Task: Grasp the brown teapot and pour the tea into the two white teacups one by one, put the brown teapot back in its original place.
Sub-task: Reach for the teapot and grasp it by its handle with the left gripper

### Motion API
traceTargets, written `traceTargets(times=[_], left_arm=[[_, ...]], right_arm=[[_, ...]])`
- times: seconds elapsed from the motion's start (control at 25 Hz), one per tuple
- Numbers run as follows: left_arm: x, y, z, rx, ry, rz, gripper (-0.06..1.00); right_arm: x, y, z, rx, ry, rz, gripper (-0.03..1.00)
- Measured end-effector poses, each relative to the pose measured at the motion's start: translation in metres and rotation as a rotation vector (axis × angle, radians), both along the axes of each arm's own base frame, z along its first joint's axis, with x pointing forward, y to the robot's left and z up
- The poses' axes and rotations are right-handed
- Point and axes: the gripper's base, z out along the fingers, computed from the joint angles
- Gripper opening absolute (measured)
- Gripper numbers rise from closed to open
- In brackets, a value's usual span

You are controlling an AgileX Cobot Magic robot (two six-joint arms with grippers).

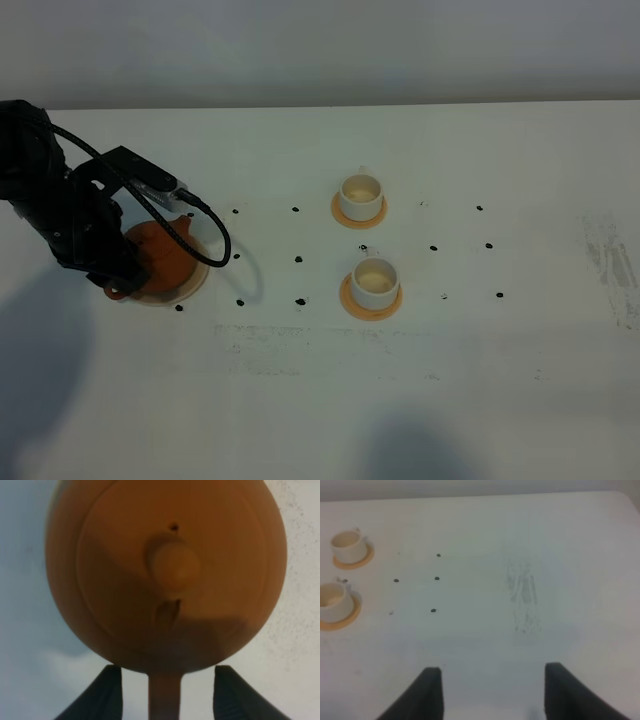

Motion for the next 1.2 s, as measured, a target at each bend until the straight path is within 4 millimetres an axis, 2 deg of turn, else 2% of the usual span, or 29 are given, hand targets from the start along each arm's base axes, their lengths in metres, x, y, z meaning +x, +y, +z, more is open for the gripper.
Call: traceTargets(times=[0.16,0.24,0.36,0.92,1.2], left_arm=[[0.000,0.000,0.000,-0.002,0.004,0.005,0.40],[0.000,0.000,0.000,0.003,0.004,0.003,0.32],[-0.001,0.002,0.000,0.017,0.007,0.007,0.11],[0.000,0.003,0.001,0.032,-0.002,-0.008,0.12],[-0.003,0.004,0.028,0.040,-0.078,-0.037,0.12]], right_arm=[[0.000,0.000,0.000,0.000,0.000,0.000,0.44],[0.000,0.000,0.000,0.000,0.000,0.000,0.44],[0.000,0.000,0.000,0.000,0.000,0.000,0.44],[0.000,0.000,0.000,0.000,0.000,0.000,0.44],[0.000,0.000,0.000,0.000,0.000,0.000,0.44]])
